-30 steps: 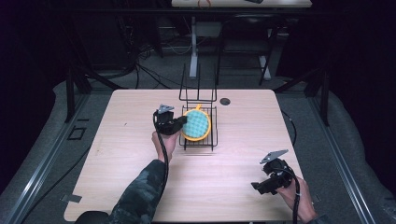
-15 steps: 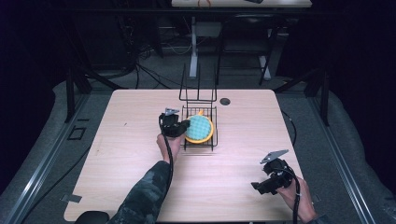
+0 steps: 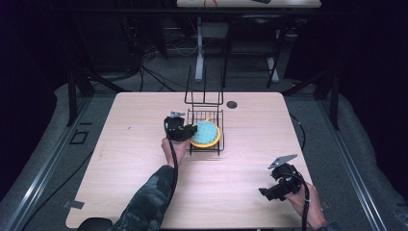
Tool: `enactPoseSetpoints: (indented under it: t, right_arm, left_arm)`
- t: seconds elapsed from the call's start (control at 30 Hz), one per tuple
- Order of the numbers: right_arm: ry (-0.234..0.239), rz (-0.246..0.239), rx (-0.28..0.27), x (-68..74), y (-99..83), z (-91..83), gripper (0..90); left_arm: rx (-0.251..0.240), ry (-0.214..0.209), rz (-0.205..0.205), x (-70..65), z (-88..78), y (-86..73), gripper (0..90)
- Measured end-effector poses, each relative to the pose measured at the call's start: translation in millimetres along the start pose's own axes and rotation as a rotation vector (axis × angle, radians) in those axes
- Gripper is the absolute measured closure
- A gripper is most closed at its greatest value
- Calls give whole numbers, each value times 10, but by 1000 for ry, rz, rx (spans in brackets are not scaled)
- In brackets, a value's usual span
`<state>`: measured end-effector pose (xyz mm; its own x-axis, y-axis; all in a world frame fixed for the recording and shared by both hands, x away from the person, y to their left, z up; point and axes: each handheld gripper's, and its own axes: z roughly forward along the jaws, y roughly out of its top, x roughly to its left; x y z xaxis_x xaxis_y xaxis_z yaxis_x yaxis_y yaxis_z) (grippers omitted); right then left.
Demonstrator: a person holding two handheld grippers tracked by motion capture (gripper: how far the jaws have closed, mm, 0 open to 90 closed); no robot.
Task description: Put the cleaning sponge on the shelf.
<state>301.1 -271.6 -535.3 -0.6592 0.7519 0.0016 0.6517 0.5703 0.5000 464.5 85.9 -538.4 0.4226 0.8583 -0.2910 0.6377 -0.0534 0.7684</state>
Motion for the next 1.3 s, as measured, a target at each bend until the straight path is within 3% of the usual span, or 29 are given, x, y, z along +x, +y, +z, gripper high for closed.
enactPoseSetpoints:
  t: [0.07,0.2,0.53,0.73,0.87,1.13,1.3]
  right_arm:
    - [1,3,-1,-6,-1,-2,57]
    - [2,2,-4,-6,-3,-2,54]
    - [5,16,-18,7,-4,-18,51]
    - [-1,20,-23,6,-1,-26,49]
    - [-4,15,-24,4,-2,-27,49]
    - [-9,18,-26,0,-5,-28,49]
    - [-9,16,-21,2,-2,-28,49]
  left_arm:
    - [20,-16,5,-7,2,4,537]
    - [14,-14,50,-50,-63,59,411]
    - [13,-4,130,-67,-295,248,250]
    - [21,3,156,-7,-458,326,182]
    - [16,9,180,52,-651,363,154]
    - [30,41,210,232,-1038,317,91]
    - [56,61,207,374,-1230,244,41]
